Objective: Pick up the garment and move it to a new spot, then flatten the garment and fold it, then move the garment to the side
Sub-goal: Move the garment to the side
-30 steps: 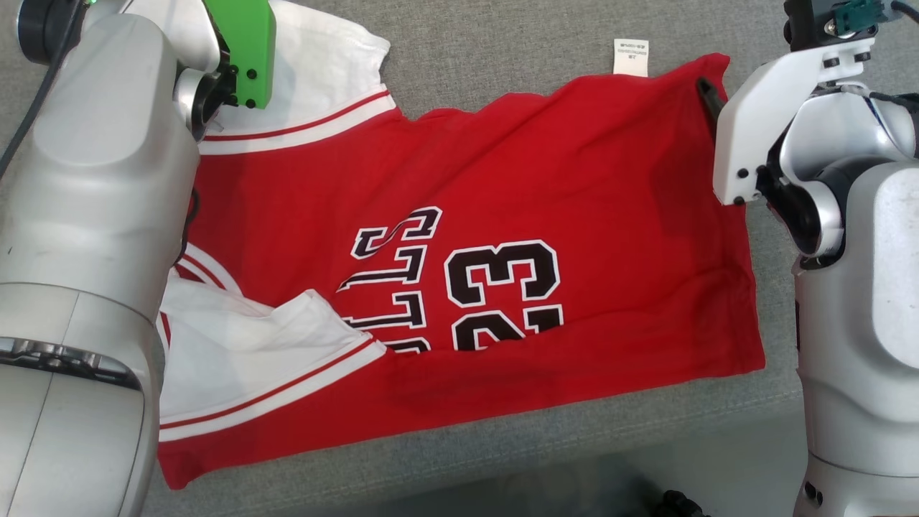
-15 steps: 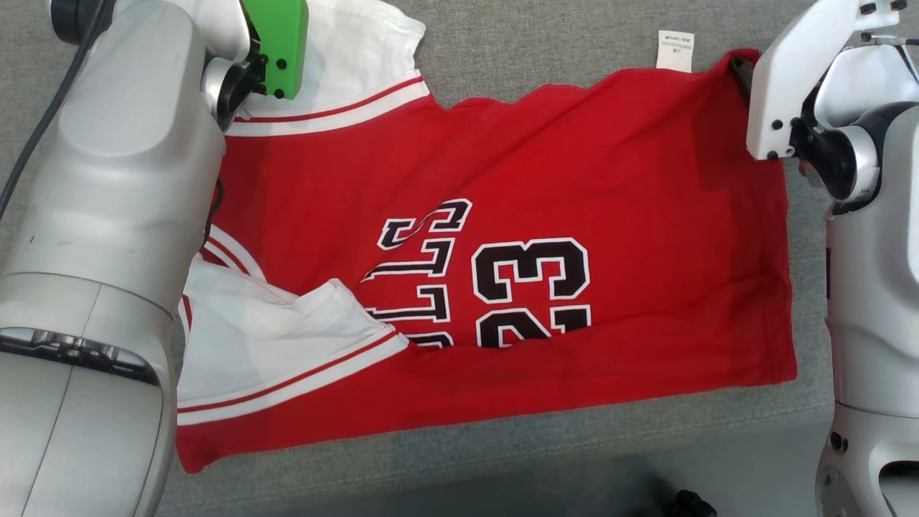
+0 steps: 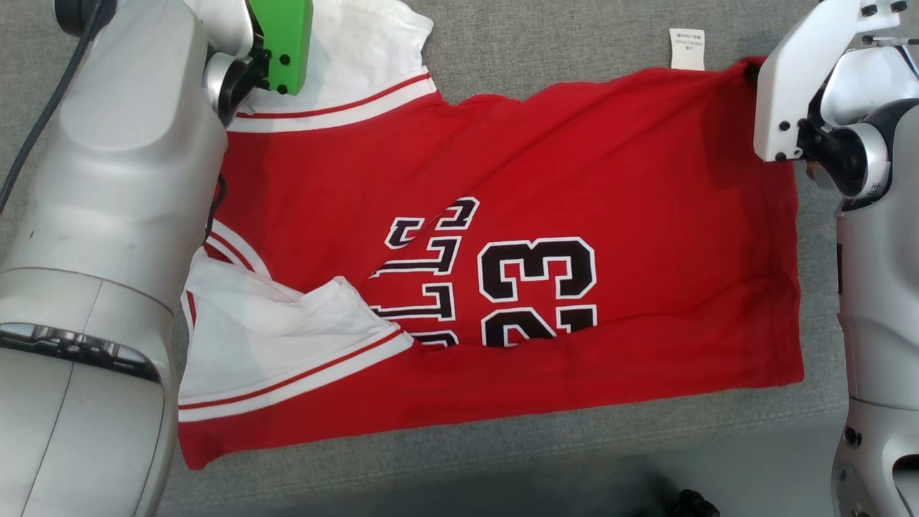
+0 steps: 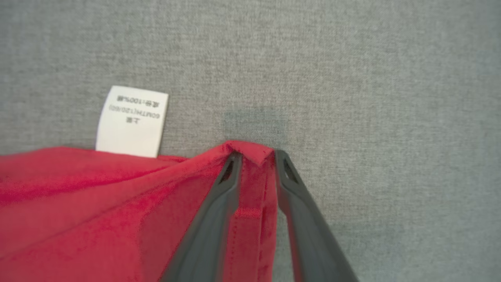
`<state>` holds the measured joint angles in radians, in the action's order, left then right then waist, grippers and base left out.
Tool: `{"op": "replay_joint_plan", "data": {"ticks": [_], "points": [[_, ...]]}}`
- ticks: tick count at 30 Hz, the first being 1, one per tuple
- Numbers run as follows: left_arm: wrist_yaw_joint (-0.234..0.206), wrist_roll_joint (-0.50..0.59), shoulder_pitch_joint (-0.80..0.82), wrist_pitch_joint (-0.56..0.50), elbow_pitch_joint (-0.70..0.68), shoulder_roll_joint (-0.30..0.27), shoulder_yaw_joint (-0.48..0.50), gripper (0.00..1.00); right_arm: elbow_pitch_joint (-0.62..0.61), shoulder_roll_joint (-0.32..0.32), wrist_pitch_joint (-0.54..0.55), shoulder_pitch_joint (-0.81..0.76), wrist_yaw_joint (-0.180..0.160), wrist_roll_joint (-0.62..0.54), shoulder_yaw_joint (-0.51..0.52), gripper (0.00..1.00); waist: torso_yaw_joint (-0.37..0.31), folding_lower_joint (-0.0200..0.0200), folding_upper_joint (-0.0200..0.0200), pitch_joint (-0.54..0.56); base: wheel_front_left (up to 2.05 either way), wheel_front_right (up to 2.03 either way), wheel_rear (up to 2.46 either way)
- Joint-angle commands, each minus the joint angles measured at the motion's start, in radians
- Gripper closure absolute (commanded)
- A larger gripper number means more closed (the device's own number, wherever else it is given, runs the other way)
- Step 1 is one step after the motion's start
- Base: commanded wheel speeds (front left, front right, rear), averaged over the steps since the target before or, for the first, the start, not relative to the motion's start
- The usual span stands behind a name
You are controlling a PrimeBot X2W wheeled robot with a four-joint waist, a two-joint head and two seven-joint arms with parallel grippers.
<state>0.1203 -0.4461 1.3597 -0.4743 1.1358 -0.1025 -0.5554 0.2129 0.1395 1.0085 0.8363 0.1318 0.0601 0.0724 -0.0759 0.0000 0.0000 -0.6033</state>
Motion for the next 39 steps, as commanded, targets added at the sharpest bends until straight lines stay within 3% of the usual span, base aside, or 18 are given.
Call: {"op": "replay_joint_plan", "data": {"ticks": [1, 2, 3, 4, 10, 16, 26, 30, 36, 39], "points": [[-0.002, -0.004, -0.054, -0.014, 0.042, -0.008, -0.014, 1.0, 0.021, 0.016, -0.014, 0.002, -0.002, -0.011, 0.0, 0.64, 0.002, 0.0, 0.0, -0.005, 0.0, 0.0, 0.0], [-0.004, -0.005, -0.053, -0.01, 0.042, -0.009, -0.015, 1.0, 0.026, 0.018, -0.022, 0.004, -0.002, -0.012, -0.005, 0.75, 0.003, 0.0, 0.0, -0.007, 0.0, 0.0, 0.0], [-0.005, -0.006, -0.052, -0.008, 0.042, -0.009, -0.015, 1.0, 0.029, 0.02, -0.036, 0.009, -0.002, -0.009, -0.01, 0.96, 0.004, 0.0, 0.0, -0.008, 0.0, 0.0, 0.0], [-0.005, -0.009, -0.051, -0.003, 0.042, -0.009, -0.015, 1.0, 0.032, 0.021, -0.048, 0.012, -0.002, -0.003, -0.013, 1.0, 0.005, 0.0, 0.0, -0.009, 0.0, 0.0, 0.0], [-0.002, -0.024, -0.049, 0.052, 0.011, -0.009, -0.003, 1.0, 0.042, 0.027, -0.074, -0.008, -0.002, 0.029, -0.035, 1.0, 0.015, 0.0, 0.0, 0.001, 0.0, 0.0, 0.0], [-0.022, -0.078, -0.059, 0.19, -0.06, -0.01, 0.059, 1.0, 0.004, 0.048, -0.063, -0.072, -0.001, 0.078, -0.03, 1.0, 0.043, 0.0, 0.0, 0.033, 0.0, 0.0, 0.0], [-0.02, -0.161, -0.21, 0.377, -0.244, -0.034, 0.139, 1.0, -0.106, 0.097, -0.046, -0.192, -0.001, 0.156, -0.021, 1.0, 0.088, 0.0, 0.0, 0.122, 0.0, 0.0, 0.0], [-0.017, -0.203, -0.311, 0.415, -0.357, -0.042, 0.166, 1.0, -0.12, 0.103, -0.048, -0.243, -0.001, 0.171, -0.029, 1.0, 0.095, 0.0, 0.0, 0.178, 0.0, 0.0, 0.0], [-0.006, -0.31, -0.527, 0.382, -0.605, -0.053, 0.2, 1.0, -0.129, 0.117, -0.05, -0.313, -0.001, 0.191, -0.034, 1.0, 0.102, 0.0, 0.0, 0.254, 0.0, 0.0, 0.0], [-0.041, -0.341, -0.687, 0.346, -0.787, -0.091, 0.207, 1.0, -0.12, 0.135, -0.049, -0.361, -0.001, 0.194, -0.042, 1.0, 0.11, 0.0, 0.0, 0.291, 0.0, 0.0, 0.0]]}}
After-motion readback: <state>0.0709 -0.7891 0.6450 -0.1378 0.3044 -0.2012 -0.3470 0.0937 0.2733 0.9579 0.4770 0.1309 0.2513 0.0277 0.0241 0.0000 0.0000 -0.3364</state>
